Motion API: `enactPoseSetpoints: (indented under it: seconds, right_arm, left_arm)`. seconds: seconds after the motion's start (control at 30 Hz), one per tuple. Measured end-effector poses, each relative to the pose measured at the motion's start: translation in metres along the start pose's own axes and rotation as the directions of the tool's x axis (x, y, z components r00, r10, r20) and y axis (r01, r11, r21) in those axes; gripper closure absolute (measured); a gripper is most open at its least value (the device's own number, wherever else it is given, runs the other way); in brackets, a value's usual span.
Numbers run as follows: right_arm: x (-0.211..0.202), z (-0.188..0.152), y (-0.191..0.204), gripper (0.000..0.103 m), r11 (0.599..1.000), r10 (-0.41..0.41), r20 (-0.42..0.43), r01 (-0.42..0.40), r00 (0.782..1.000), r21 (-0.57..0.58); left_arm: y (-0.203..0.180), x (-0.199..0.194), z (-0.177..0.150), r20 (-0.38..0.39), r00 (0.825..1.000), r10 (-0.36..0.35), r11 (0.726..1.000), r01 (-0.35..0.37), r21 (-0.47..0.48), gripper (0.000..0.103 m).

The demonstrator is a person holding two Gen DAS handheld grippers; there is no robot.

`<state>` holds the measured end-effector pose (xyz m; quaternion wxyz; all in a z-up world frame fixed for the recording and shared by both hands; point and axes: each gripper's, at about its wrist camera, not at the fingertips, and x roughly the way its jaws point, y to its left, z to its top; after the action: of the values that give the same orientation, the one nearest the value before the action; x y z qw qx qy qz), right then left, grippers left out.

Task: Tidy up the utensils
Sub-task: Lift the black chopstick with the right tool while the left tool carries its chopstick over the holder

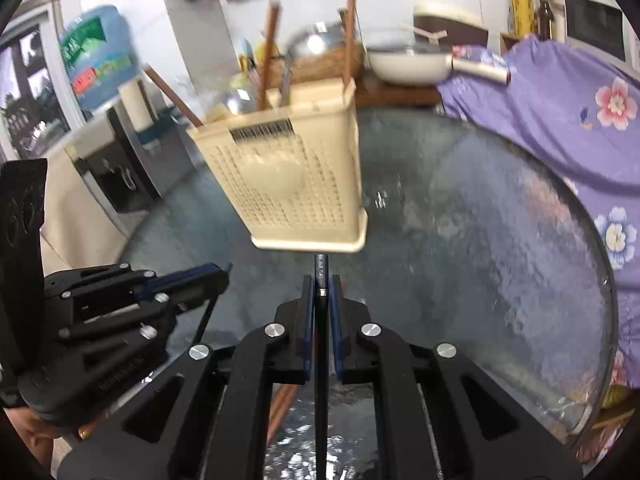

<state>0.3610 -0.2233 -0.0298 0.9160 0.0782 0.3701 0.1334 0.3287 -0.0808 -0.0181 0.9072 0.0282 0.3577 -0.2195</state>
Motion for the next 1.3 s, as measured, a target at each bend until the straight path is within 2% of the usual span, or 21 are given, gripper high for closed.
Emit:
enactPoseSetpoints:
  seconds: [0.1,0.23,0.37,0.47,0.53,0.57,0.6,0.67,0.73,0.87,1.03,1.13,1.2,1.3]
  right_arm:
    - [-0.025,0.014,0.003,0.095,0.999,0.037,0.060,-0.037,0.997,-0.002]
    - [-0.055,0.033,0.012,0.095,0.997,0.076,0.139,-0.072,0.987,-0.035]
    - [-0.057,0.038,0.016,0.095,0.997,0.067,0.128,-0.060,0.989,-0.057]
    - [-0.032,0.035,0.001,0.095,0.999,-0.048,0.032,0.048,0.998,-0.022]
    - [-0.020,0.026,-0.018,0.084,0.989,-0.145,0.010,0.145,0.989,0.022]
    - [-0.013,0.023,-0.030,0.059,0.978,-0.198,-0.032,0.200,0.980,0.055]
    - [-0.006,0.017,-0.046,0.044,0.961,-0.249,-0.082,0.256,0.965,0.101]
    - [-0.004,0.005,-0.073,0.044,0.937,-0.279,-0.112,0.296,0.954,0.186]
    - [0.004,-0.011,-0.100,0.044,0.897,-0.346,-0.217,0.390,0.913,0.208]
    - [0.011,-0.037,-0.126,0.050,0.873,-0.339,-0.303,0.418,0.891,0.251]
    - [0.017,-0.044,-0.128,0.059,0.857,-0.385,-0.313,0.462,0.868,0.227]
    - [0.020,-0.043,-0.124,0.064,0.859,-0.387,-0.311,0.462,0.868,0.221]
    - [0.021,-0.046,-0.119,0.071,0.858,-0.407,-0.310,0.476,0.859,0.192]
    - [0.020,-0.048,-0.113,0.084,0.868,-0.396,-0.287,0.458,0.872,0.194]
  left_arm:
    - [0.006,-0.033,0.015,0.083,0.996,-0.014,0.999,0.017,-0.030,0.099]
    - [0.008,-0.060,0.028,0.149,0.989,-0.019,0.999,0.024,-0.028,0.099]
    - [0.006,-0.066,0.034,0.166,0.986,-0.022,0.999,0.027,-0.028,0.099]
    - [0.006,-0.066,0.033,0.168,0.986,-0.015,0.999,0.020,-0.027,0.099]
    - [0.007,-0.064,0.031,0.169,0.985,-0.020,0.999,0.028,-0.041,0.099]
    - [0.007,-0.063,0.031,0.168,0.986,-0.017,0.999,0.025,-0.042,0.099]
    - [0.007,-0.063,0.031,0.169,0.985,-0.016,0.999,0.023,-0.041,0.099]
    - [0.009,-0.063,0.030,0.170,0.985,-0.016,0.999,0.022,-0.035,0.099]
    - [0.008,-0.064,0.030,0.174,0.985,-0.016,0.999,0.021,-0.030,0.099]
    - [0.008,-0.064,0.031,0.175,0.984,-0.017,0.999,0.022,-0.026,0.099]
    - [0.008,-0.062,0.031,0.168,0.986,-0.022,0.999,0.027,-0.026,0.099]
    - [0.007,-0.062,0.031,0.167,0.986,-0.017,1.000,0.021,-0.021,0.099]
    - [0.008,-0.061,0.030,0.167,0.986,-0.017,1.000,0.021,-0.023,0.099]
    - [0.009,-0.061,0.029,0.169,0.986,-0.015,0.999,0.021,-0.032,0.099]
